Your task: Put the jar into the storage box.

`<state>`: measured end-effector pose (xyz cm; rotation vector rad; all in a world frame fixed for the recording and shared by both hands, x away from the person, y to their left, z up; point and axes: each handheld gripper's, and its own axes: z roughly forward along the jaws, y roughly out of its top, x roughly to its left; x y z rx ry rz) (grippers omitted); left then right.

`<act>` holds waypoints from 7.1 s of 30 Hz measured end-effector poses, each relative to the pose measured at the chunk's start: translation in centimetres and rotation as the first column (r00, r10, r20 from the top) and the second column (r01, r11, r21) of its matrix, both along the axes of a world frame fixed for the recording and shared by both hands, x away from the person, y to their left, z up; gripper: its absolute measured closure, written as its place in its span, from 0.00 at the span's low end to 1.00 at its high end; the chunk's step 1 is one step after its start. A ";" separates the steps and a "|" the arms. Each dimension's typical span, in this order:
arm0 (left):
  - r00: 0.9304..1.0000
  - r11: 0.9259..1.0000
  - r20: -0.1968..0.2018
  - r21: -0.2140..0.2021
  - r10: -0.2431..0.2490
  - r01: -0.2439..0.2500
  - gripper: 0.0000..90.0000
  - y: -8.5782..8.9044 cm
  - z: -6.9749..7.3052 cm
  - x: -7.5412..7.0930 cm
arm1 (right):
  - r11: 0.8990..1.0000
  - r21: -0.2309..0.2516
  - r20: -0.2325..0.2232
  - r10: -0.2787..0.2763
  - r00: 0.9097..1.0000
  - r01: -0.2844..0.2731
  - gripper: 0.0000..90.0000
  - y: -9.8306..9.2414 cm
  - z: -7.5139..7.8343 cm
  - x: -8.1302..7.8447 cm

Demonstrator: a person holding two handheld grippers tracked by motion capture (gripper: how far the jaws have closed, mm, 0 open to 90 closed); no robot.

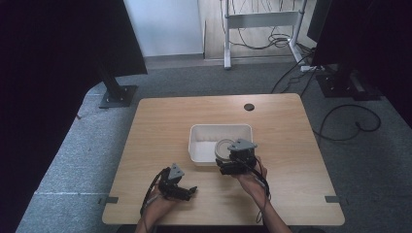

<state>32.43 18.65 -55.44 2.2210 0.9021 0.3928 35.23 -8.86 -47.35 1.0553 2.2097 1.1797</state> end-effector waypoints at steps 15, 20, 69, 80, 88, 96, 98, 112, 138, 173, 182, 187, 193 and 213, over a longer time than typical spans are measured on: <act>1.000 1.000 0.000 0.001 0.000 0.000 0.02 0.0 0.0 0.0 | 1.000 -0.004 0.013 -0.007 1.000 0.007 0.11 1.7 0.1 1.7; 1.000 1.000 0.000 0.001 0.000 0.000 0.02 0.0 0.0 0.0 | 1.000 -0.003 0.012 -0.010 1.000 0.010 0.11 2.0 0.0 2.3; 1.000 1.000 -0.001 -0.001 0.000 0.000 0.02 0.0 0.0 0.0 | 0.999 -0.034 -0.078 -0.024 0.997 0.022 0.10 5.4 -4.9 5.9; 1.000 1.000 0.000 0.000 0.000 0.000 0.02 0.0 0.0 0.0 | 1.000 -0.020 -0.087 0.014 0.996 -0.015 0.02 4.6 -4.5 5.8; 1.000 1.000 0.000 0.000 0.000 0.000 0.02 0.0 0.0 0.0 | 0.999 -0.019 -0.074 0.044 0.996 -0.045 0.03 3.7 -3.7 5.1; 1.000 1.000 0.000 0.000 0.000 0.000 0.02 0.0 0.0 0.0 | 0.998 -0.025 -0.061 0.062 0.996 -0.063 0.04 3.2 -3.3 4.3; 1.000 1.000 0.000 0.000 0.000 0.000 0.02 0.0 0.0 0.0 | 0.997 -0.024 -0.055 0.066 0.996 -0.067 0.04 2.8 -3.0 4.0; 1.000 1.000 0.000 0.000 0.000 0.000 0.02 0.0 0.0 0.0 | 0.995 -0.028 -0.043 0.095 0.995 -0.096 0.05 1.6 -2.7 2.5; 1.000 1.000 0.000 0.000 0.000 0.000 0.02 0.0 0.0 0.0 | 0.994 -0.022 -0.036 0.107 0.994 -0.108 0.07 -1.3 -2.9 0.3; 1.000 1.000 0.000 0.000 0.000 0.000 0.02 0.0 0.0 0.0 | 0.996 -0.009 -0.028 0.083 0.996 -0.083 0.07 -4.5 -3.5 -1.9; 1.000 1.000 0.000 0.000 0.001 -0.001 0.02 0.0 0.0 0.0 | 0.997 -0.008 -0.026 0.071 0.997 -0.071 0.07 -5.4 -3.5 -2.4; 1.000 1.000 0.000 0.000 0.001 -0.001 0.02 0.0 0.0 0.0 | 0.998 -0.013 -0.027 0.065 0.997 -0.066 0.07 -5.9 -3.6 -2.7; 1.000 1.000 0.000 0.000 0.001 -0.001 0.02 0.0 0.0 0.0 | 0.998 -0.014 -0.029 0.058 0.998 -0.059 0.07 -6.5 -3.8 -3.0; 1.000 1.000 0.000 -0.001 0.001 -0.001 0.02 0.0 0.0 0.0 | 1.000 -0.007 -0.029 0.001 1.000 -0.001 0.07 -9.2 -4.2 -4.4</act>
